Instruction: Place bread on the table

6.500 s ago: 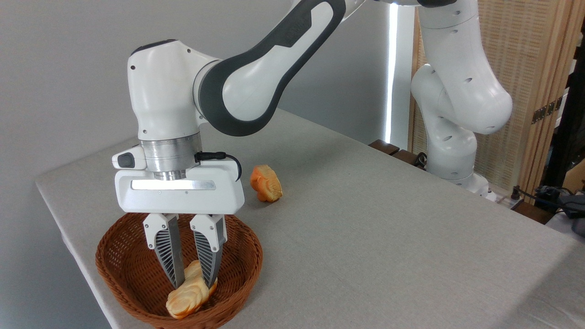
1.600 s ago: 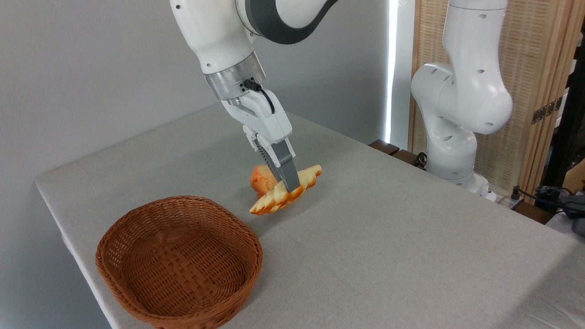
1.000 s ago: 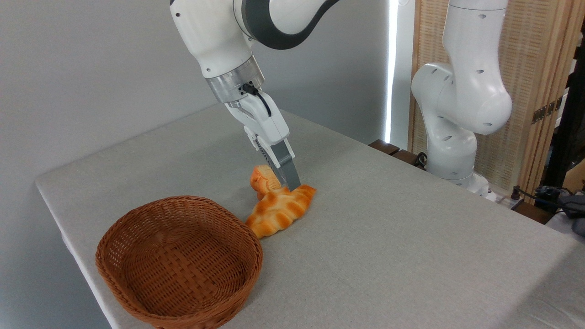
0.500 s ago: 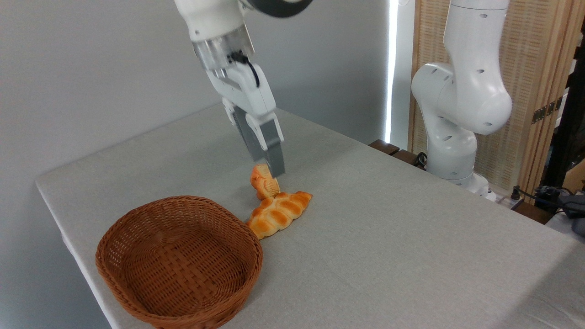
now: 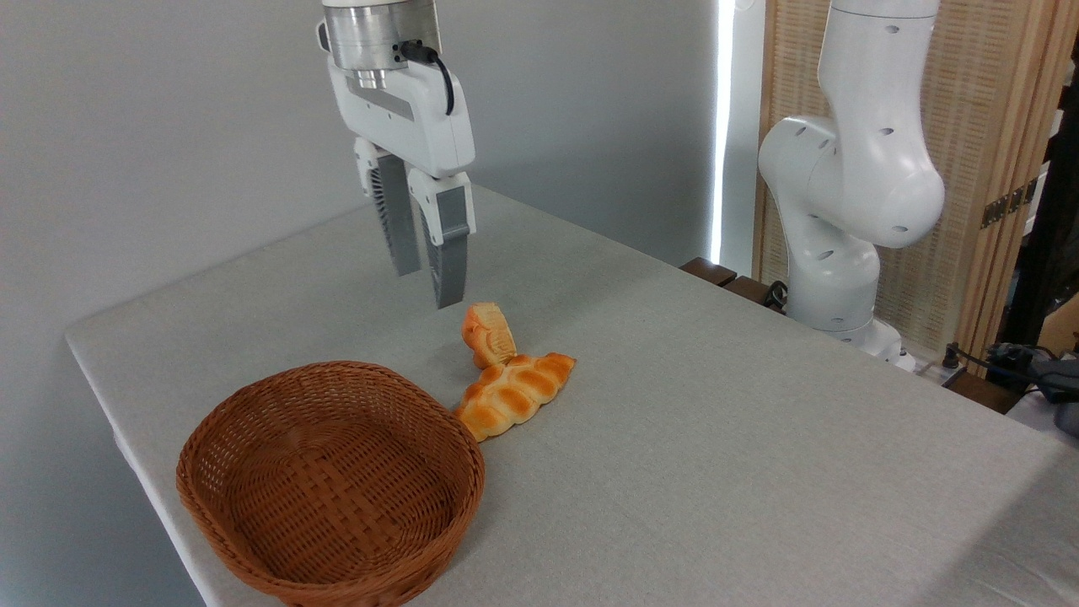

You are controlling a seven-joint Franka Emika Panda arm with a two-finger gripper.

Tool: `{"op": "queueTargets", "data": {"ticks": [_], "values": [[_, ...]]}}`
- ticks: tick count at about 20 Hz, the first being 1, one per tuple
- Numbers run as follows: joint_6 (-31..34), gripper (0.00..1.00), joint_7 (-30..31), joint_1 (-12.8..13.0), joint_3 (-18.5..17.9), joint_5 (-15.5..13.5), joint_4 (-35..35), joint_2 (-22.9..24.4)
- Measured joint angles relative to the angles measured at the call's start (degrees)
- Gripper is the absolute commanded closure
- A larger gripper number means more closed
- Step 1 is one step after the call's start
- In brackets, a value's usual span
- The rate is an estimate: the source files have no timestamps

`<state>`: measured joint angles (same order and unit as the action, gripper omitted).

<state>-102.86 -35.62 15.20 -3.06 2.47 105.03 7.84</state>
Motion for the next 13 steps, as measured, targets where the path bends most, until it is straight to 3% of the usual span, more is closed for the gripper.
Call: {"op": "queueTargets", "data": {"ticks": [13], "values": [[-1.6,0.00,2.3,-0.2,-2.5,-2.2,-1.1,0.0]]}}
